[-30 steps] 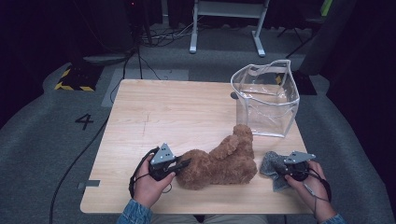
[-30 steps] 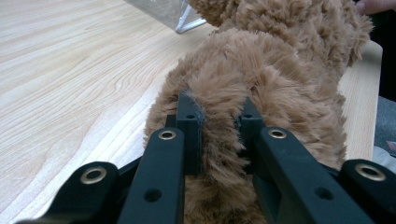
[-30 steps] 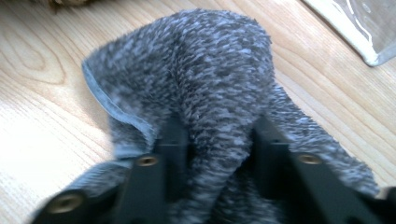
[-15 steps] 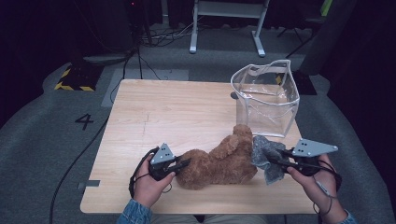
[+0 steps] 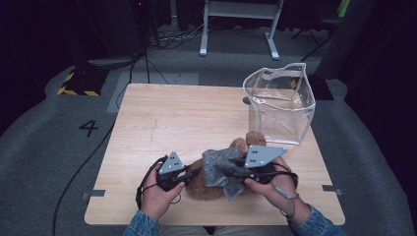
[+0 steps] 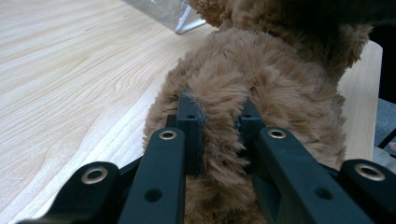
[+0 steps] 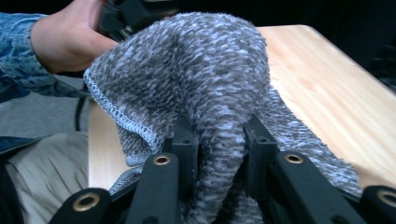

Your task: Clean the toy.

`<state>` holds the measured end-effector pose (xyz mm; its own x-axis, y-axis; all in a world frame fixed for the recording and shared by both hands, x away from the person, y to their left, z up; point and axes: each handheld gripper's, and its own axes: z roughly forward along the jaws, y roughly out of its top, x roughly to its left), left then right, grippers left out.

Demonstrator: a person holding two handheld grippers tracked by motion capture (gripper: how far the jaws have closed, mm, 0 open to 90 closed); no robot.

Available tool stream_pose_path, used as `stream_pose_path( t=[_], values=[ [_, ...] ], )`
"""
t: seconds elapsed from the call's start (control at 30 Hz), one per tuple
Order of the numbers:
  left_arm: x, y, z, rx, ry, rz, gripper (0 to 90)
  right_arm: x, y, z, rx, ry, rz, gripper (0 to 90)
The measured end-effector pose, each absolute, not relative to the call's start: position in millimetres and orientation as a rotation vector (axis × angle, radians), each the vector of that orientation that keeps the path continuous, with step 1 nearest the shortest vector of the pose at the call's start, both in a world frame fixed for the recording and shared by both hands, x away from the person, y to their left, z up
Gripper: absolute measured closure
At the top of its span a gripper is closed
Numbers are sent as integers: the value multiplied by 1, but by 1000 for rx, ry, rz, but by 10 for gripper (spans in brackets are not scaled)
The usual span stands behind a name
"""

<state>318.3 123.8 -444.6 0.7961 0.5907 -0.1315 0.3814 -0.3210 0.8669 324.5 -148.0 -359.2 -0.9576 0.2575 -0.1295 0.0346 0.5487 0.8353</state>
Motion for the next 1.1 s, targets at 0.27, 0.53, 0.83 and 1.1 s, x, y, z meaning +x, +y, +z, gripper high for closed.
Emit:
stream_pose_path(
  t=[0.27, 0.53, 0.83, 1.1],
  values=[
    [317, 122, -445, 1982, 734, 312, 808, 333, -113, -394, 180, 2624, 1289, 713],
    [318, 121, -446, 1987, 726, 364, 819, 338, -148, -394, 259, 2590, 1229, 719],
    [318, 119, -447, 1986, 726, 369, 819, 343, -205, -397, 431, 2545, 1242, 828],
    [318, 120, -448, 1978, 728, 362, 819, 347, -234, -393, 536, 2494, 1220, 855]
  ],
)
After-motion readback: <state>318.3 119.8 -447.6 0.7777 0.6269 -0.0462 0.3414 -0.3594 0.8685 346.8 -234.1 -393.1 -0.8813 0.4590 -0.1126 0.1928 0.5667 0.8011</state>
